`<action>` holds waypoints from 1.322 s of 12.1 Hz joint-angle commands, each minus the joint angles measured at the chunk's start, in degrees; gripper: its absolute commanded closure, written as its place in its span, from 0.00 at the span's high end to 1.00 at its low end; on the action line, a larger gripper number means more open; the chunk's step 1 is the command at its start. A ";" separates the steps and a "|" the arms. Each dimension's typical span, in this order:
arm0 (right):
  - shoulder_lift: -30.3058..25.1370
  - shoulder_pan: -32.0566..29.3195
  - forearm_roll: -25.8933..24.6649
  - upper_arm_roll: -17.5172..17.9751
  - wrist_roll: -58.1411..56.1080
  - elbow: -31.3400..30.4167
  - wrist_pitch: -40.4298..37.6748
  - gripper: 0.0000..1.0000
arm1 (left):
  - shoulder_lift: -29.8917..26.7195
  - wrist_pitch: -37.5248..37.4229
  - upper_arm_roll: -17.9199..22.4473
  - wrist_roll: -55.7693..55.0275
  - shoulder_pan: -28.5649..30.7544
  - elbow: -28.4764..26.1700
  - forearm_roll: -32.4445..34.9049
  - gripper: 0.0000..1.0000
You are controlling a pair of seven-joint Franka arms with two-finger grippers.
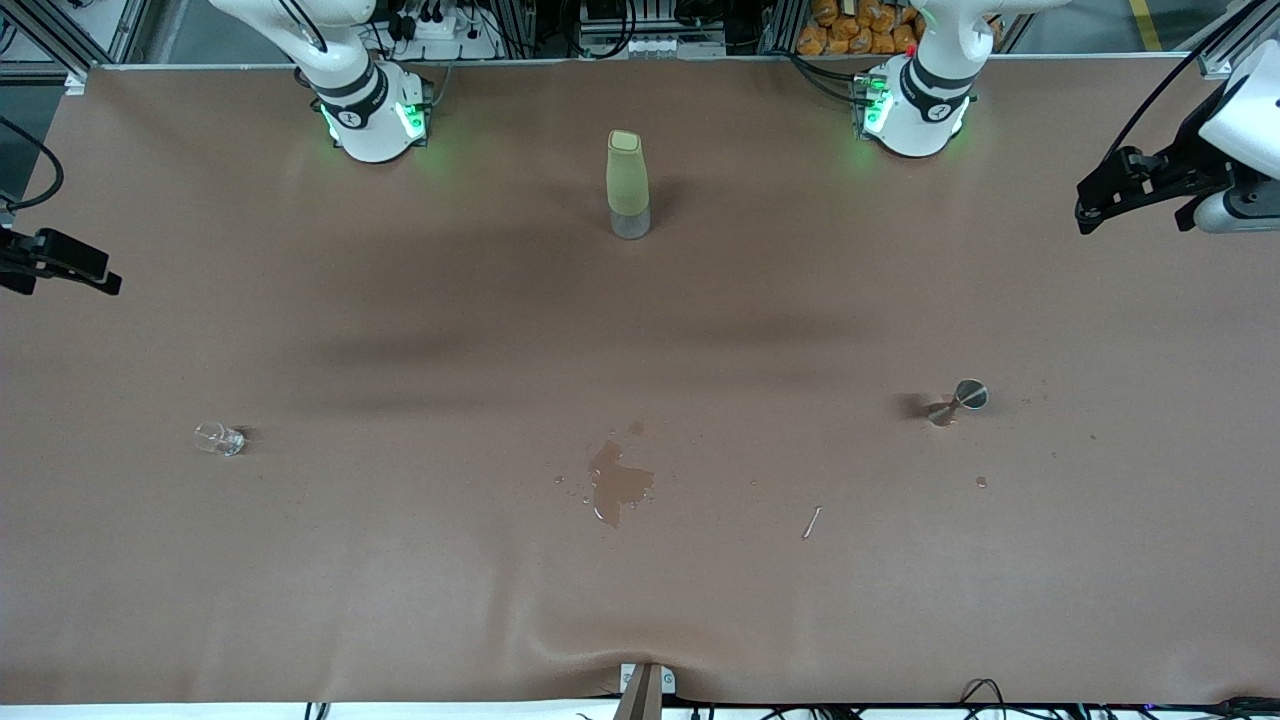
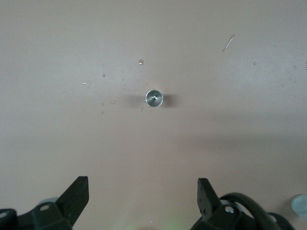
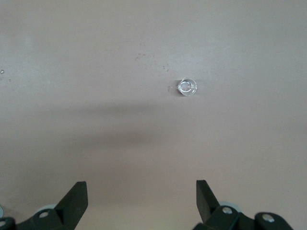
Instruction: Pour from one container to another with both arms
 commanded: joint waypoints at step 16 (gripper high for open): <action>0.43 -6.24 -0.70 -0.26 -19.30 -1.76 4.37 1.00 | 0.03 -3.10 0.14 0.97 0.32 0.72 -0.31 1.00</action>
